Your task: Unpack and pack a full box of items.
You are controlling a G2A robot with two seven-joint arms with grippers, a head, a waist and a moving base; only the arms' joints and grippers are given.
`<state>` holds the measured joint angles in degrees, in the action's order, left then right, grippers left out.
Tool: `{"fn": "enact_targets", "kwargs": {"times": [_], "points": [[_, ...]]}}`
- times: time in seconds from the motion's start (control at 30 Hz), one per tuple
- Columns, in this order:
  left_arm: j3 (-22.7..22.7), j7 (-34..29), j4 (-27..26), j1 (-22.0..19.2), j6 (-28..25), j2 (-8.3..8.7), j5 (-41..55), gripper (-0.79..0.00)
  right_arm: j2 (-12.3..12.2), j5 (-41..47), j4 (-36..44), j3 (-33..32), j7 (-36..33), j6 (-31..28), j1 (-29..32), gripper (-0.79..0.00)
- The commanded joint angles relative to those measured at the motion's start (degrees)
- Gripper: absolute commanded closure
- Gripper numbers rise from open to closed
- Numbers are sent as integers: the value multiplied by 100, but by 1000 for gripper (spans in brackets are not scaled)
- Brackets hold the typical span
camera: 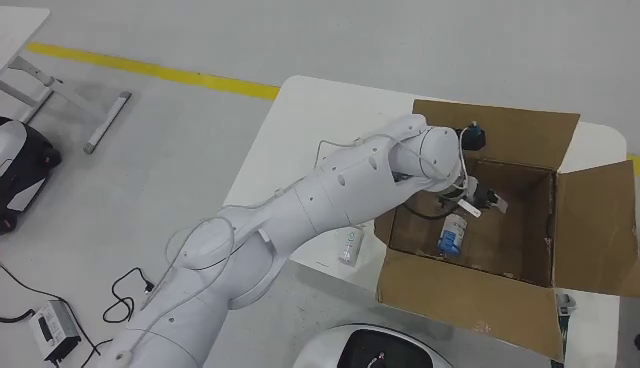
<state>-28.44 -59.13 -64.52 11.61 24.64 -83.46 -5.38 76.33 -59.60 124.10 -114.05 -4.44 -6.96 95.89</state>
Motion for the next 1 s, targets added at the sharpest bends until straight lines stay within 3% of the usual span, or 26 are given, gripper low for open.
{"fn": "enact_targets", "kwargs": {"times": [0.0,0.2,0.47,0.7,0.97], "points": [[-185,-8,-511,54,-41,139,-311,-785,0,0,0,0,0,0,0,0],[-911,-392,-2207,506,159,657,-1427,-785,0,0,0,0,0,0,0,0],[-2124,-1297,-4157,1537,419,1284,-2869,-785,0,0,0,0,0,0,0,0],[-3182,-1781,-5240,2530,-155,1621,-3220,-785,0,0,0,0,0,0,0,0],[-4266,-2114,-5873,3498,-615,1859,-3227,-785,0,0,0,0,0,0,0,0]]}}
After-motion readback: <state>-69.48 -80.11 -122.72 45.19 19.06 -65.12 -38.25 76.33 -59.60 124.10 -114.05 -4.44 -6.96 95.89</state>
